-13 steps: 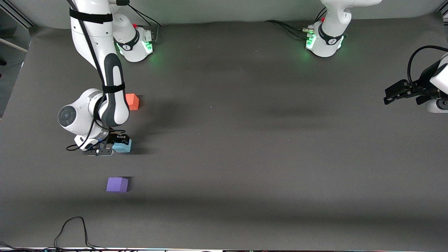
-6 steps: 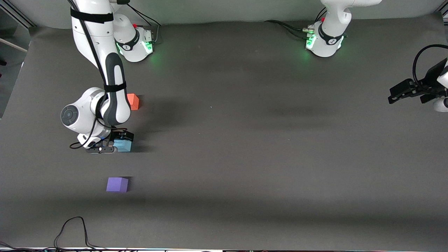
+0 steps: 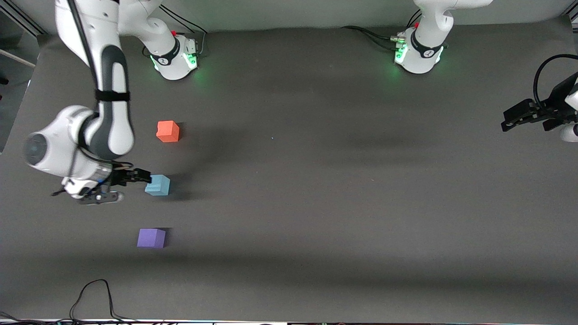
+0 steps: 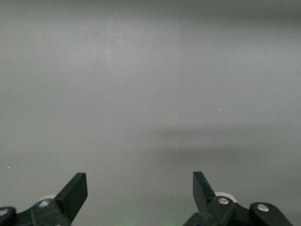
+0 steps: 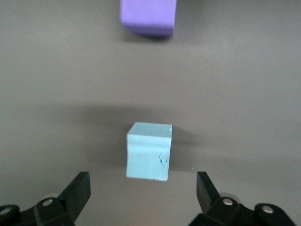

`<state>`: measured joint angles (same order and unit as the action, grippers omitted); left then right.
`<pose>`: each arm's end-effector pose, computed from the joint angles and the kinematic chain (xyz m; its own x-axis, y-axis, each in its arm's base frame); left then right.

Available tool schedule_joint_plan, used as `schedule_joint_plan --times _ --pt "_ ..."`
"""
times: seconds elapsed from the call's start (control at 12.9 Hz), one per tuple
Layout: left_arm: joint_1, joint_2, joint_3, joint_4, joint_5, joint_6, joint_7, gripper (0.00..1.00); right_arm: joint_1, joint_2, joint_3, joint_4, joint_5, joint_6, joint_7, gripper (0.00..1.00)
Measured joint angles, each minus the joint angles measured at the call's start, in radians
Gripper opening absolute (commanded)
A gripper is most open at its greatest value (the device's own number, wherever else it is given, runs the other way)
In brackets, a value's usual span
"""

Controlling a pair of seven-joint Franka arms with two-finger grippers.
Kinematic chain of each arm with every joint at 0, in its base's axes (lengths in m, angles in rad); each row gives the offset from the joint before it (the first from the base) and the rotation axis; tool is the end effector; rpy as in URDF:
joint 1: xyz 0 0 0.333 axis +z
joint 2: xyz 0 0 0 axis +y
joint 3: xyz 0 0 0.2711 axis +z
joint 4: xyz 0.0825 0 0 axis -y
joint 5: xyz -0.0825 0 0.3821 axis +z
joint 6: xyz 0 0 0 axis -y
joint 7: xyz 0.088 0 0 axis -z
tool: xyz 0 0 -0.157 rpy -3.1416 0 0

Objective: Place blue block between orange and purple blocks

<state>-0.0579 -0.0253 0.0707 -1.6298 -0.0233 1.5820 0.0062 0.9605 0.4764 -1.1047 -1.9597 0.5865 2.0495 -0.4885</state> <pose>0.5447 0.0037 0.5168 0.9997 0.0068 -0.0224 0.0074 -0.9997 0.0252 0.5758 -0.0305 0.2537 0.9968 0.0711 -0.0361 0.0672 -0.9928 -0.0992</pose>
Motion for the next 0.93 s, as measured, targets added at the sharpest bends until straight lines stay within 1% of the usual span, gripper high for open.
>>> schedule_joint_plan --times 0.16,0.39,0.7,0.78,0.93 --pt "-0.002 0.0 -0.007 0.003 0.002 -0.002 0.0 1.0 0.05 -0.025 -0.071 0.087 -0.02 -0.078 0.0 1.0" --pt "-0.006 0.0 -0.022 0.003 0.007 -0.007 -0.001 1.0 0.067 -0.028 -0.102 0.217 -0.042 -0.201 0.013 1.0" --pt "-0.006 0.0 -0.022 0.003 0.01 -0.013 -0.001 1.0 0.068 -0.029 -0.16 0.395 -0.075 -0.408 0.051 1.0" --pt "-0.006 0.0 -0.023 0.003 0.01 -0.014 -0.001 1.0 0.068 -0.029 -0.163 0.436 -0.098 -0.465 0.079 1.0" --pt "-0.006 0.0 -0.022 0.003 0.011 -0.014 -0.001 1.0 0.067 -0.03 -0.163 0.5 -0.115 -0.553 0.126 1.0"
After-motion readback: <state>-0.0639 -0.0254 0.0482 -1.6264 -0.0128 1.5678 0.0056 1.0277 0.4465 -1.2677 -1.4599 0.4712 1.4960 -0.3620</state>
